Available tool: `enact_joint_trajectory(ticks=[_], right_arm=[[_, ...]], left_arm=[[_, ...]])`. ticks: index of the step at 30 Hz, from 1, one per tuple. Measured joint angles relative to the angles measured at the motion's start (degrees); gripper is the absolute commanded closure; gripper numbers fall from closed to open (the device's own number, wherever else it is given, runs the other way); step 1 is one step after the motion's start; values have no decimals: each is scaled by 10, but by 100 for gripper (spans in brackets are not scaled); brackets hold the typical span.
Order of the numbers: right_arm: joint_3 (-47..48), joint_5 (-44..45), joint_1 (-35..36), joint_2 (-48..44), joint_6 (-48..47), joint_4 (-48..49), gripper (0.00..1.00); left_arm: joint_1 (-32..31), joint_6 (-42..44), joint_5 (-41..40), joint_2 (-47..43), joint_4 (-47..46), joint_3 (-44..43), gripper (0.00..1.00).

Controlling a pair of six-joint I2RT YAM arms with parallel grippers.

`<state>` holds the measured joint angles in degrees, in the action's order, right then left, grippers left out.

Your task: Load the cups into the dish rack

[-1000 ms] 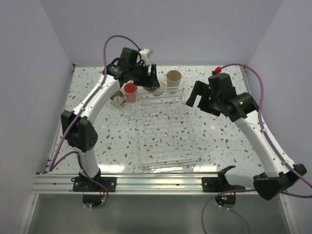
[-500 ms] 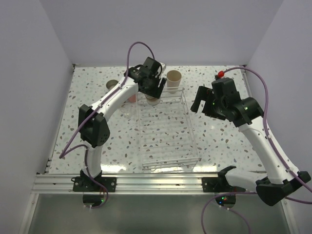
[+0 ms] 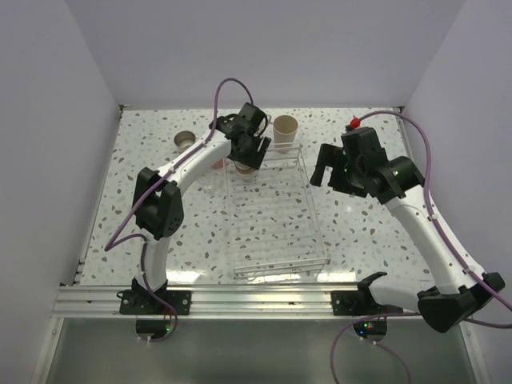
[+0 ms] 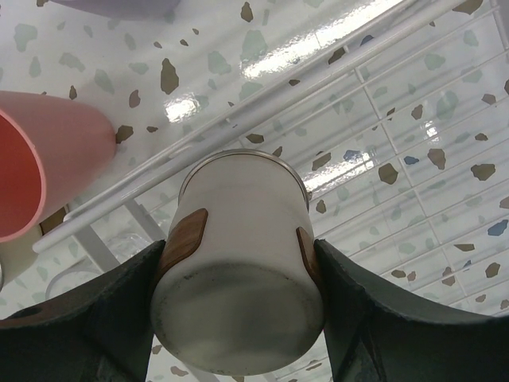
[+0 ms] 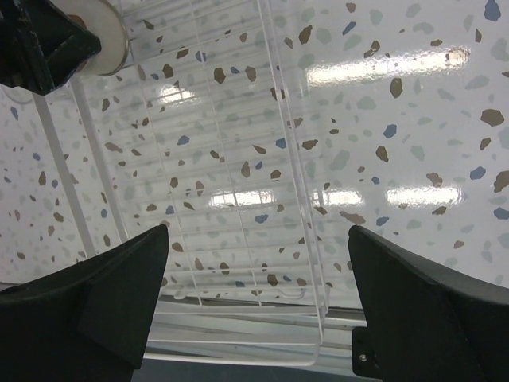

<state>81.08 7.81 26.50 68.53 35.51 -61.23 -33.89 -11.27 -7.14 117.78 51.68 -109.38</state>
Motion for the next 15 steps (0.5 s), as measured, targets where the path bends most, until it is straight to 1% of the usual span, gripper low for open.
enact_joint_trajectory(ticks=[2,3,5,6,11,12,14,15], right_arm=[[0,-1,0,6,-2,0,2],[0,-1,0,9,-3,1,2],[0,-3,0,15,-5,1,2],[0,-4,0,17,-6,2,2],[0,-13,0,31,-11,2,2],[0,-14,0,33,-12,2,2],[0,-15,0,35,-13,2,2],[0,-16,0,35,-13,2,2]], left_arm=[[0,2,0,2,-1,0,76],[0,3,0,3,-1,0,70],[0,4,0,7,-1,0,64],[0,4,0,9,-1,2,55],[0,4,-2,20,-1,5,42],[0,4,-2,21,-1,5,33],[0,4,-3,22,-1,5,25],[0,4,-3,22,-1,5,19]])
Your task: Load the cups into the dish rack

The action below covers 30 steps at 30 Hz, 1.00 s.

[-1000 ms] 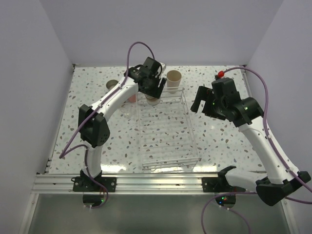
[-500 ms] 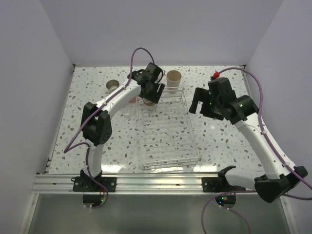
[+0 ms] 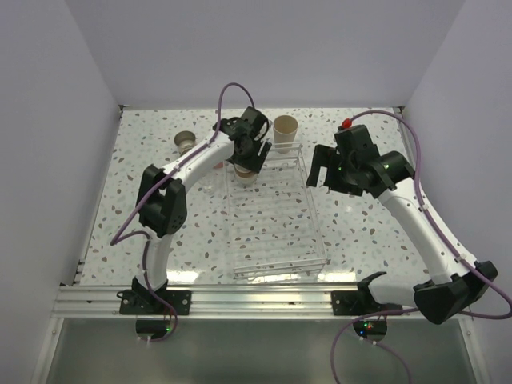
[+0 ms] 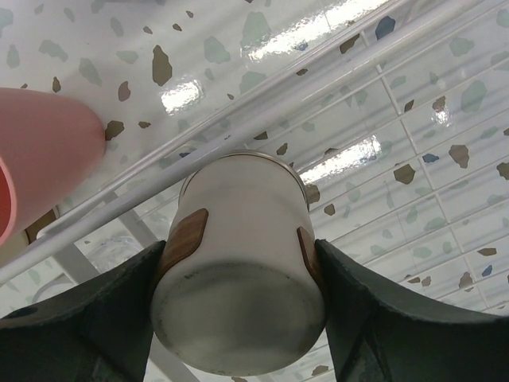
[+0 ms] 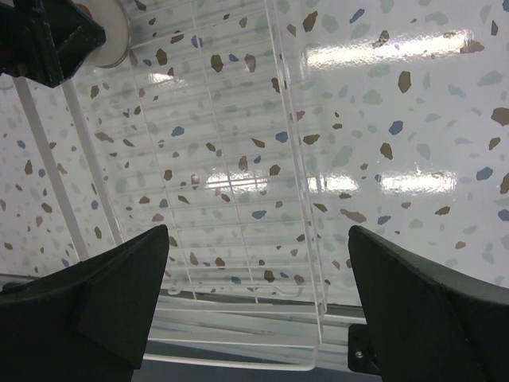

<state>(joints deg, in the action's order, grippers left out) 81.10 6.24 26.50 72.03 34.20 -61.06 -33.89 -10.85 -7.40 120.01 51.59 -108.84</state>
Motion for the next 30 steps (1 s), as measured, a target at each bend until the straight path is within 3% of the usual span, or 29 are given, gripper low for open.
enact_joint_trajectory(ticks=[3,13,18,20,23,26,30], right_arm=[[0,-3,0,0,-2,1,2],[0,-15,0,1,-9,2,2],[2,-15,0,1,-12,2,2],[9,-16,0,1,-16,2,2],[20,-28,0,-5,-22,13,2],[20,-46,0,-24,-23,31,2],[4,-59,1,-70,-18,62,2]], left_arm=[[0,0,-3,0,-1,0,1],[0,-10,-29,0,17,-27,0],[0,-42,-132,-41,16,-56,0],[0,-58,-199,-108,-26,-7,0],[4,-88,-283,-266,-91,136,0],[52,-120,-261,-432,-162,276,0],[184,-167,-189,-490,-186,355,0]])
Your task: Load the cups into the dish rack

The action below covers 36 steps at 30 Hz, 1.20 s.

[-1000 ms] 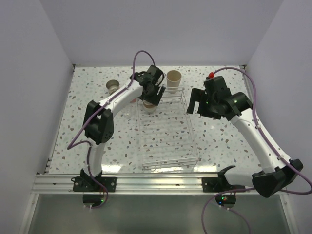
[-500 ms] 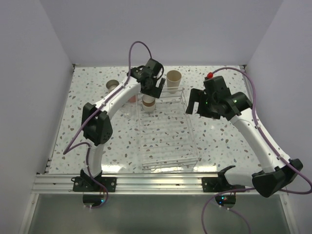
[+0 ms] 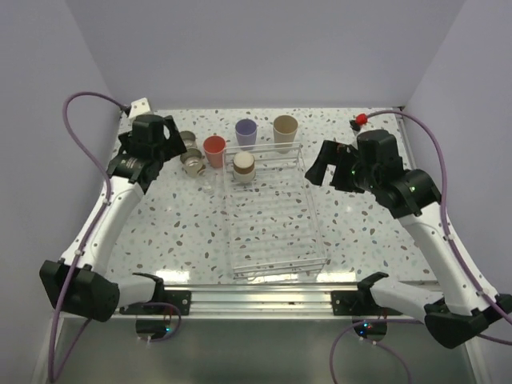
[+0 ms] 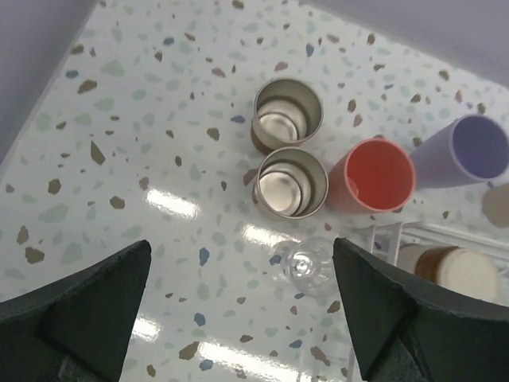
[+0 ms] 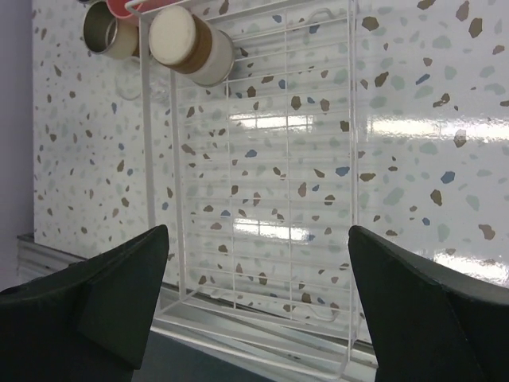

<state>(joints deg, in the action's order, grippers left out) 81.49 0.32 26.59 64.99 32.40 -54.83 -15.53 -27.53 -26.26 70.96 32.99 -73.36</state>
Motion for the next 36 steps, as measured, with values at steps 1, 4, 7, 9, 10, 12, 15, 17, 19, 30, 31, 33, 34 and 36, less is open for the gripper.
enact_joint_trajectory(ticks=[1,4,7,9,10,12,15,17,19,30,31,33,34,36], right_arm=[[-10,0,0,-16,2,7,2],[-38,2,0,-60,11,17,2],[-42,0,0,-74,15,17,2],[-42,-4,0,-73,15,16,2],[-42,-9,0,-70,14,16,2],[-42,-16,0,-62,14,14,2],[-49,-26,0,-64,15,9,2],[-54,-29,0,-71,15,2,2],[-59,-29,0,-81,17,-5,2],[-69,-28,0,-136,37,-33,2],[-70,-26,0,-137,37,-36,2],[-70,-25,0,-137,40,-42,2],[-71,-25,0,-137,41,-44,2],[-76,-24,0,-137,42,-44,2]], left_arm=[[21,-5,16,6,0,14,0],[35,-9,68,52,-1,48,2],[31,-10,121,97,0,83,6],[31,-10,144,112,-1,101,6],[31,-10,153,115,-2,108,6],[31,-11,165,117,-7,114,6],[31,-13,180,122,-23,114,11],[31,-14,189,131,-38,114,16],[31,-15,199,146,-52,114,20],[31,-20,209,229,-68,113,56],[31,-21,210,231,-69,113,62],[31,-20,212,236,-71,113,79],[31,-19,214,240,-73,113,83],[31,-19,216,247,-75,113,97]])
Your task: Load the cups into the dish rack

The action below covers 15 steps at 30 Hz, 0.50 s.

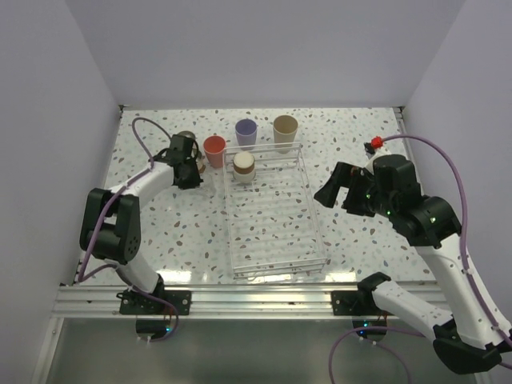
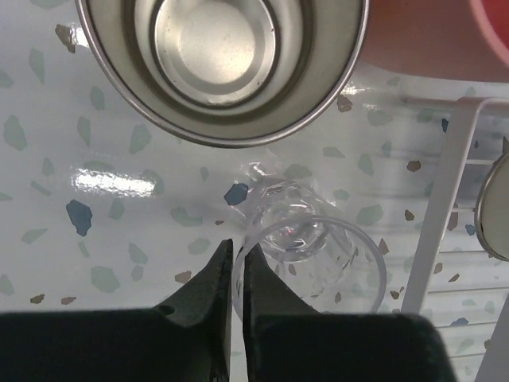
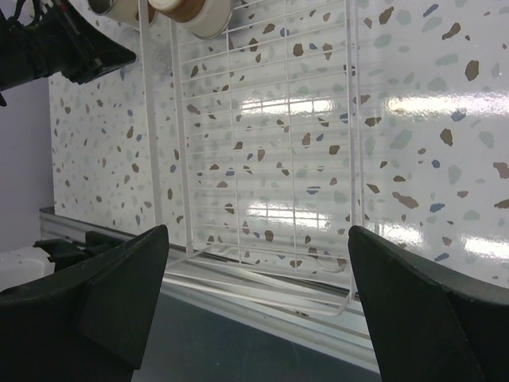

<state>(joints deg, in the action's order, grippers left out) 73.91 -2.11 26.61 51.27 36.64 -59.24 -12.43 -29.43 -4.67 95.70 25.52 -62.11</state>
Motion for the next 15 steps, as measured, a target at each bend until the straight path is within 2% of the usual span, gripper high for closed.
enact_joint_trajectory(ticks=[1,10,15], right_arm=[[-3,0,0,0,0,0,2],[-10,-26,0,10,4,23,2],[-7,-76,0,58,15,77,2]], left_arm=[[0,0,4,2,-5,-1,100],[2,5,2,-3,2,-9,100],[11,-4,24,-60,12,-10,100]])
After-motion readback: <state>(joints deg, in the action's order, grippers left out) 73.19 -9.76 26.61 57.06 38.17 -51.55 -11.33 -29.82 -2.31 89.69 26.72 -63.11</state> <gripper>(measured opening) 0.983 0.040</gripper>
